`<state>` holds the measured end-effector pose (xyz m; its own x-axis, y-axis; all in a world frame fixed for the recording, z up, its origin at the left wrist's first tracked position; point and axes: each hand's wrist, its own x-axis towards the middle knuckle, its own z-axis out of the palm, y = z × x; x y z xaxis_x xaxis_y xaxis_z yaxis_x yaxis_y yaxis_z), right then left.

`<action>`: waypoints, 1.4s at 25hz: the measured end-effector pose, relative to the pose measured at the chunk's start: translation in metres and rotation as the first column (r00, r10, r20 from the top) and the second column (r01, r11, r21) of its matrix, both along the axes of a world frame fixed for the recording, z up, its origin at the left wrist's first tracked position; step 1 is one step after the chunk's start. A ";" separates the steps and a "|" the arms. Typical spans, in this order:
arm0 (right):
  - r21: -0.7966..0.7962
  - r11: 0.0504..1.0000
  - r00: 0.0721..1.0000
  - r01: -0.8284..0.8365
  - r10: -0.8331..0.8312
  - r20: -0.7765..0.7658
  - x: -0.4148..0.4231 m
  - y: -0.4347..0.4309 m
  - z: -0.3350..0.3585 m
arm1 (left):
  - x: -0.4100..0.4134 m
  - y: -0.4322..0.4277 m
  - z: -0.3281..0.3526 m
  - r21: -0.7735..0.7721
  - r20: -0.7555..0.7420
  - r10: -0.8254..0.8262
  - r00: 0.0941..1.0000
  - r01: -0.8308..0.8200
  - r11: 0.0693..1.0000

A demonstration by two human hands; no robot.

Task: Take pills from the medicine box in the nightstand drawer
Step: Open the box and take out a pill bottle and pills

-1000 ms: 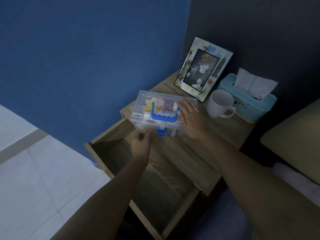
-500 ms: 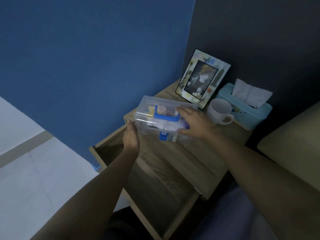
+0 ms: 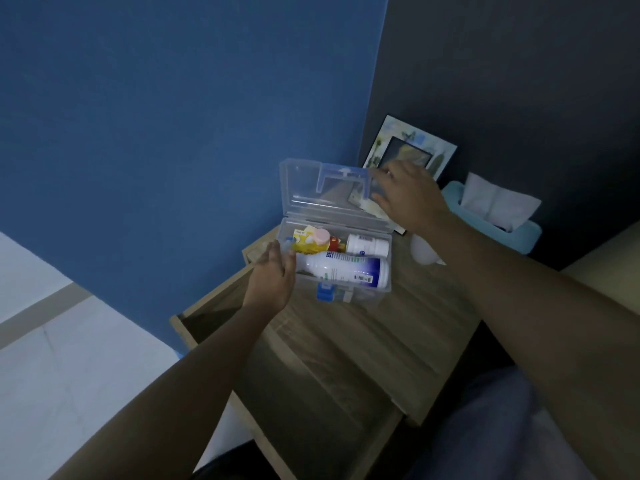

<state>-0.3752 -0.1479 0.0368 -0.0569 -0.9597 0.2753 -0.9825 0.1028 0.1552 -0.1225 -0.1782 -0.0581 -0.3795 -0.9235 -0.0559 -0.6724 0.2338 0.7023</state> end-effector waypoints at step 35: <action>0.349 0.937 0.891 0.030 -0.183 0.415 0.040 0.036 -0.114 | -0.054 -0.078 0.009 -0.058 0.392 -0.570 0.722 0.638 0.768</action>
